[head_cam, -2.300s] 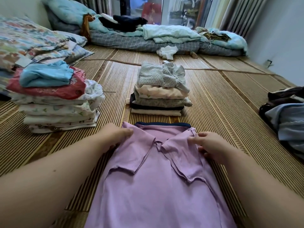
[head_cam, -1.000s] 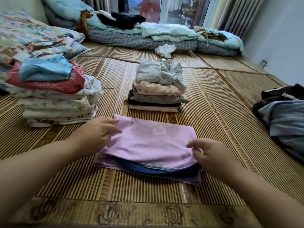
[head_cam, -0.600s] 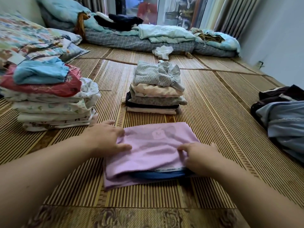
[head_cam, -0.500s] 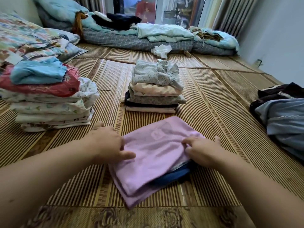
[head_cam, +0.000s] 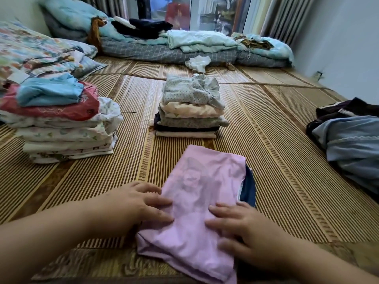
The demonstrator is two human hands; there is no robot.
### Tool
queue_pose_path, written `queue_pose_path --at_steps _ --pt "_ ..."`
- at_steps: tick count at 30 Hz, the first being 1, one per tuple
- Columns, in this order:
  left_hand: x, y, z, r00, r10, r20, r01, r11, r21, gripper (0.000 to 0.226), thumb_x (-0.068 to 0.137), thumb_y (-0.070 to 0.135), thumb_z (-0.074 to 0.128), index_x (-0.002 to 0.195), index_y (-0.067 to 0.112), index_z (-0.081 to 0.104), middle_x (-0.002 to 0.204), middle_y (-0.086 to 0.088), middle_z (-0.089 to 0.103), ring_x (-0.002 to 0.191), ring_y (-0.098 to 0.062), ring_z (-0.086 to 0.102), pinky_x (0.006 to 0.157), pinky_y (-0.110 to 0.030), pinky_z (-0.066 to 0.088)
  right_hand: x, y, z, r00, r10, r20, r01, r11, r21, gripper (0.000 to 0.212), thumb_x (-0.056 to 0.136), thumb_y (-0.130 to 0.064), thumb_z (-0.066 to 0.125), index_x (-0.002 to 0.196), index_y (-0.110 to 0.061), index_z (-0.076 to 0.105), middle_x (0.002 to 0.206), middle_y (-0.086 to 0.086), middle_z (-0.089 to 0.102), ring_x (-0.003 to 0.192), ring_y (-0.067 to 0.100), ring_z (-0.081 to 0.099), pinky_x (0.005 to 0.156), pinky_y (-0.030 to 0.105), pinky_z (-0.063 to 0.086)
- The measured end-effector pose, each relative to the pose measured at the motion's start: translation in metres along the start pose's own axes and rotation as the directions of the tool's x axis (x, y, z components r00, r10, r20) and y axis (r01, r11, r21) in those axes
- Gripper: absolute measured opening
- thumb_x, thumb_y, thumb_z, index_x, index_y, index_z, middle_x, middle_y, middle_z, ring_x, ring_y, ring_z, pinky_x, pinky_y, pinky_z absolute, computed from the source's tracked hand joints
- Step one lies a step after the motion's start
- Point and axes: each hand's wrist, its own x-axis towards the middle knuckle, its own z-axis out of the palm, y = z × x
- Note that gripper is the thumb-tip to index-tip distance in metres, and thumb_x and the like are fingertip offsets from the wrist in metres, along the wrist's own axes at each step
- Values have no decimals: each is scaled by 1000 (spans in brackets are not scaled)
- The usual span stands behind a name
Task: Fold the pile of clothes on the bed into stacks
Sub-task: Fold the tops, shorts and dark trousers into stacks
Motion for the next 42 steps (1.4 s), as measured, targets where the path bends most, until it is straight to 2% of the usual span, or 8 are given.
queue_pose_path --at_steps 5,10,15,20,24,30,35,42 --pt "10 3 0 994 -30 107 32 999 -14 57 97 47 27 117 84 -11 145 41 -10 143 -3 -19 119 -47 -2 -16 2 13 967 136 214 -117 988 -100 71 68 -87 34 129 -78 -1 145 -35 -27 131 -8 -39 110 43 -22" --pt "36 15 -3 993 -64 -94 70 996 60 48 91 58 23 136 69 10 155 26 20 146 -8 10 117 -47 6 -7 20 -6 952 293 92 -275 946 -170 66 82 -42 41 145 -53 24 158 -23 -3 146 4 -17 112 52 -15" --pt "58 30 -6 929 -137 -343 71 978 -198 21 95 34 46 104 35 65 111 15 64 98 0 51 98 -31 40 -15 25 -2 961 257 107 -255 967 -28 106 54 -97 40 146 -55 10 147 -32 -14 139 -7 -24 112 42 -17" --pt "61 24 -24 886 -374 -274 -25 553 -833 25 95 22 48 91 17 73 90 2 73 86 -11 67 78 -27 53 -13 23 2 961 267 -74 -267 964 -1 90 61 -78 57 142 -43 35 156 -19 23 147 3 12 118 41 10" --pt "59 17 -32 897 -385 -219 -26 448 -894 24 98 10 49 92 9 73 91 -5 73 82 -15 65 75 -28 52 -12 20 -11 908 241 -341 -161 956 246 34 71 -29 60 103 -22 69 103 -3 71 101 13 64 87 39 52" --pt "37 8 -50 912 -410 -28 -19 25 -1000 32 81 38 60 95 12 73 85 -13 73 73 -23 70 58 -30 55 10 12 -49 809 437 -393 -36 704 709 26 67 -38 61 88 -24 68 81 5 69 71 22 64 59 36 52" --pt "50 -1 -43 752 -617 230 94 -246 -965 34 99 36 48 110 9 66 97 -18 74 88 -33 72 69 -40 57 65 16 -62 727 673 -135 -188 384 904 32 87 -50 62 107 -24 62 104 3 69 95 22 67 84 44 57" --pt "73 -13 -41 588 -713 382 124 -388 -913 32 97 32 55 109 3 61 79 -17 74 69 -32 73 54 -35 57 107 29 -48 666 736 -120 -440 518 733 76 80 -19 75 145 -23 37 133 -1 52 102 11 51 79 23 45"
